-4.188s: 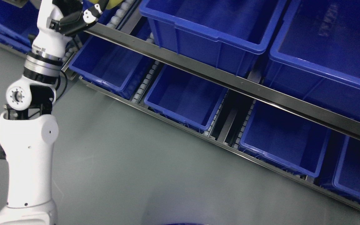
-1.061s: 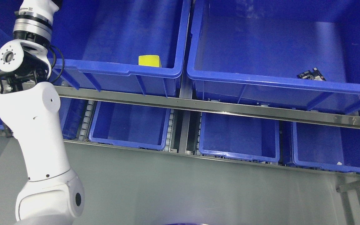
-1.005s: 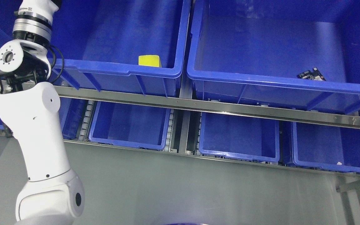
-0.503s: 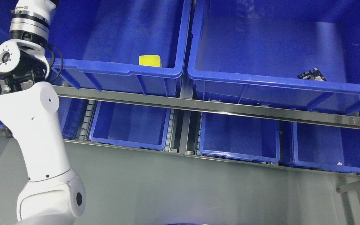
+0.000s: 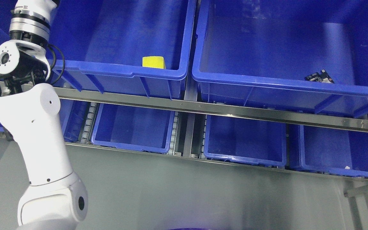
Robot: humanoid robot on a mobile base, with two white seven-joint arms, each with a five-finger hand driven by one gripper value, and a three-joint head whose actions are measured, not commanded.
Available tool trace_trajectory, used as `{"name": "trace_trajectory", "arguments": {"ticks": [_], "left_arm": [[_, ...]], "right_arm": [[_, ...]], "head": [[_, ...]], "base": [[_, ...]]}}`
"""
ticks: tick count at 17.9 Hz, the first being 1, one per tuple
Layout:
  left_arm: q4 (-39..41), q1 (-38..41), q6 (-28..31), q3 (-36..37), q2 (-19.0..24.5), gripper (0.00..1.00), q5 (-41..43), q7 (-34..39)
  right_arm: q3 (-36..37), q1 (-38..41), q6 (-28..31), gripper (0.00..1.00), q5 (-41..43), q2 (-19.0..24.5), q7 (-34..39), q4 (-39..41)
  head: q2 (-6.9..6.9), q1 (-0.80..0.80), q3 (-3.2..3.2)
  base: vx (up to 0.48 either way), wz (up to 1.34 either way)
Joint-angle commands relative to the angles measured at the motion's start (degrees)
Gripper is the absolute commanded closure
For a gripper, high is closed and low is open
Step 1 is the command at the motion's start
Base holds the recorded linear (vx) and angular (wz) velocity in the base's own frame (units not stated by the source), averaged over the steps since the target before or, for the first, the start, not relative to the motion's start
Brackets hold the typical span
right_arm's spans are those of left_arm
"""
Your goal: Move yellow foam block to right shelf middle
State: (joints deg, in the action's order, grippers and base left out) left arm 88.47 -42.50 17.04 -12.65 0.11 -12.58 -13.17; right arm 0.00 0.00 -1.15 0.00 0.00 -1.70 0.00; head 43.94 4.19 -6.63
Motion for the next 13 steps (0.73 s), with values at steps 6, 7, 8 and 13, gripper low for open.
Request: {"name": "trace_trajectory", "arguments": {"ticks": [6, 7, 8, 13], "left_arm": [[0.04, 2.69, 0.19, 0.79, 0.89, 0.00, -0.07, 0.16], [0.13, 2.60, 0.19, 0.96, 0.89, 0.00, -0.07, 0.07], [0.04, 2.60, 0.27, 1.31, 0.89, 0.00, -0.07, 0.07], [-0.05, 2.60, 0.28, 2.02, 0.89, 0.00, -0.07, 0.16]], "right_arm": [[0.70, 1.41, 0.01, 0.00, -0.17, -1.00, 0.03, 1.00], [0.70, 1.32, 0.01, 0.00, -0.17, -1.00, 0.03, 1.00], [0.70, 1.41, 0.01, 0.00, -0.17, -1.00, 0.03, 1.00], [0.70, 1.41, 0.01, 0.00, -0.17, -1.00, 0.03, 1.00]], "head": [[0.00, 0.00, 0.00], [0.00, 0.00, 0.00], [0.00, 0.00, 0.00], [0.00, 0.00, 0.00]], "base": [[0.000, 0.00], [0.000, 0.00], [0.000, 0.00], [0.000, 0.00]]}}
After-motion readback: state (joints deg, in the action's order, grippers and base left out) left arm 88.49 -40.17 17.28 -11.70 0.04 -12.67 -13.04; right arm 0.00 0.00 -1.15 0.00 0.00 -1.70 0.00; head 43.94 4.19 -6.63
